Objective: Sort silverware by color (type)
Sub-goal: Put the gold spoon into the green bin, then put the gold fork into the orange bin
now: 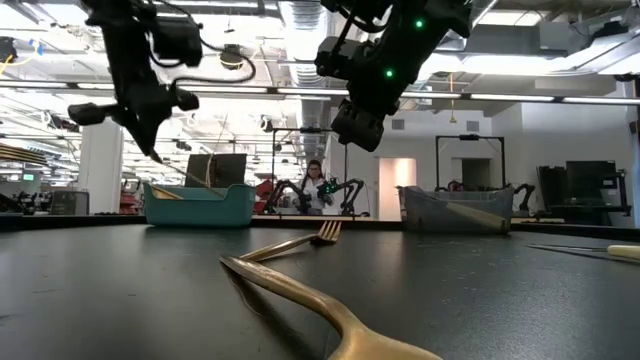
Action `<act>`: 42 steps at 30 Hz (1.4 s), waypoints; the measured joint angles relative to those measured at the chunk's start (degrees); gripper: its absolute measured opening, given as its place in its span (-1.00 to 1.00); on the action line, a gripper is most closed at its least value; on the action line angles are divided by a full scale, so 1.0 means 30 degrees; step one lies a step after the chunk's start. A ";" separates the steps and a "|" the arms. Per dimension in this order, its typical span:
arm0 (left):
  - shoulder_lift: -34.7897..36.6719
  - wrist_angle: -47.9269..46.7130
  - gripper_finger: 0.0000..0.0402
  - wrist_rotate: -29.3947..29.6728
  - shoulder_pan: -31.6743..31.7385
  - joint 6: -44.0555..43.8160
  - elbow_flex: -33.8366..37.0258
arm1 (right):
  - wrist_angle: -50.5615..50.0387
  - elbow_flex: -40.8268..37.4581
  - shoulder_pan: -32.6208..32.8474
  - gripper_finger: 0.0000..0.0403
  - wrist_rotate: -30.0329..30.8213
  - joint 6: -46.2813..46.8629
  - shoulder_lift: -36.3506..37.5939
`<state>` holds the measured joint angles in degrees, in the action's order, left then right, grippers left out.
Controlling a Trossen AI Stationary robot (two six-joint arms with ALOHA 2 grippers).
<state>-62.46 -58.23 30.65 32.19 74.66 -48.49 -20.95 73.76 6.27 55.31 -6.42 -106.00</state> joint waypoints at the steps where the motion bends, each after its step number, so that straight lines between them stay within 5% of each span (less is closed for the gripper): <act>1: -0.0301 0.0184 -1.00 -0.0016 0.0377 0.0575 0.0000 | 0.0007 0.0000 0.0019 -0.61 0.0000 -0.0007 0.0000; 9: -0.2609 0.2484 -0.95 0.1397 0.2160 0.2311 0.0000 | -0.0007 0.0000 0.0171 -0.61 0.0007 0.0132 -0.0007; 19: -0.3821 0.4666 -0.53 0.3771 0.2627 0.0941 0.0007 | -0.0393 -0.0007 0.0419 -0.61 0.0015 0.0814 -0.0007; 25: -0.3487 0.9423 -0.35 0.9123 0.2539 -0.1719 0.0015 | -0.1394 -0.0007 0.0894 -0.61 -0.0024 0.1940 -0.0015; 28: -0.2875 1.0099 -0.34 1.0367 0.2071 -0.3245 -0.0196 | -0.1714 -0.0007 0.0899 -0.61 -0.1822 0.2143 -0.0015; 38: -0.0008 0.8334 -0.34 0.4990 -0.2110 -1.2301 -0.0423 | 0.0470 -0.0015 -0.0296 -0.61 -1.3826 -0.1625 -0.0024; 42: 0.0724 0.7588 -0.34 -0.0105 -0.4080 -1.7935 -0.0423 | 0.1644 0.0000 -0.0420 -0.61 -1.7491 -0.4849 -0.0358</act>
<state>-60.29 -35.46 30.34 19.95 20.86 -49.76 -16.02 73.76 5.01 2.84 -20.96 -107.07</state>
